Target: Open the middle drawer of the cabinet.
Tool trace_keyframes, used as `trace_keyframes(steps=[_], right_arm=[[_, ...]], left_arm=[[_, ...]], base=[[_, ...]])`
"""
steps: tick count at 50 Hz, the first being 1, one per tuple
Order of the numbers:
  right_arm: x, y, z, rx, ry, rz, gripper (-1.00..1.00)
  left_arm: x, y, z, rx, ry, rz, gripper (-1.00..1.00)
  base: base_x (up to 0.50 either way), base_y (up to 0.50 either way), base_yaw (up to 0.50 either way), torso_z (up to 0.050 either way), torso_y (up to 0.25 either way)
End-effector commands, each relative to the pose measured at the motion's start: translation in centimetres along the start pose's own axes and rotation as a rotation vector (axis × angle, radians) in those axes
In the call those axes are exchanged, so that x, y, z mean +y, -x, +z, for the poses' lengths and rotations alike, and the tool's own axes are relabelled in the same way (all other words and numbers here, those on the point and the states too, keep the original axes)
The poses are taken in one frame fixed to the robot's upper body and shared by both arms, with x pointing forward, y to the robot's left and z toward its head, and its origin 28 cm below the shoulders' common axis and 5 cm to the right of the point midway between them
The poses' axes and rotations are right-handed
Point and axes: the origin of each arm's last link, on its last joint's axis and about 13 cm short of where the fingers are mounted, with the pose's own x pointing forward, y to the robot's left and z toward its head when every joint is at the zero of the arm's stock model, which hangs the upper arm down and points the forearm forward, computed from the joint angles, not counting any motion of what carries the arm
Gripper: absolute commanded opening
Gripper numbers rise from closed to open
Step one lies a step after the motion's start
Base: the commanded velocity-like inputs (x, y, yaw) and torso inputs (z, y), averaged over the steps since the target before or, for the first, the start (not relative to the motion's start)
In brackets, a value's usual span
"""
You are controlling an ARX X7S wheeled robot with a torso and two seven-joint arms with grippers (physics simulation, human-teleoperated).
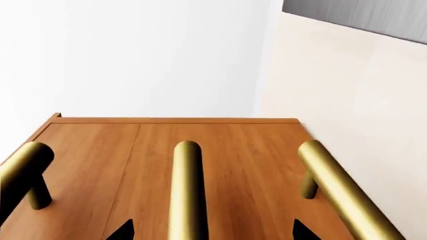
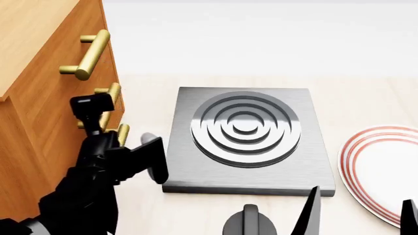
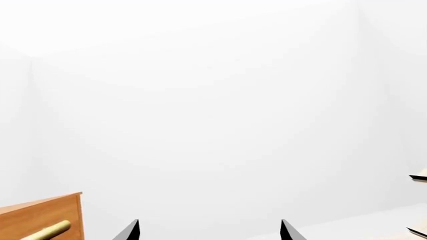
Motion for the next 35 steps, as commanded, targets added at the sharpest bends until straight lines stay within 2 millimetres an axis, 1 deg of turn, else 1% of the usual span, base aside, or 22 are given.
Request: trace_keyframes(steps=[1,6,7,20,35], right_arm=[[0.0,0.0,0.0,0.001,0.000,0.002,1.00],[0.1,0.0,0.0,0.002,0.001,0.002,1.00],[0.0,0.0,0.0,0.002,0.001,0.001,1.00],[0.0,0.0,0.0,-0.001,0.003,-0.003,1.00],[0.0,0.0,0.0,-0.003,0.003,-0.005,1.00]], left_arm=[[-0.1,-0.1,-0.5,0.025,-0.005,-0.001,1.00],[-0.1,-0.1,-0.4,0.019,0.001,0.004,1.00],[-0.2,-0.1,-0.3,0.011,-0.003,0.011,-1.00],[0.1,0.0,0.1,-0.015,0.002,0.044,-1.00],[0.2,0.2,1.3,-0.093,-0.003,0.100,-1.00]], base=[[0.00,0.00,0.00,0.000,0.000],[0.00,0.00,0.00,0.000,0.000],[0.00,0.00,0.00,0.000,0.000],[0.00,0.00,0.00,0.000,0.000],[0.00,0.00,0.00,0.000,0.000]])
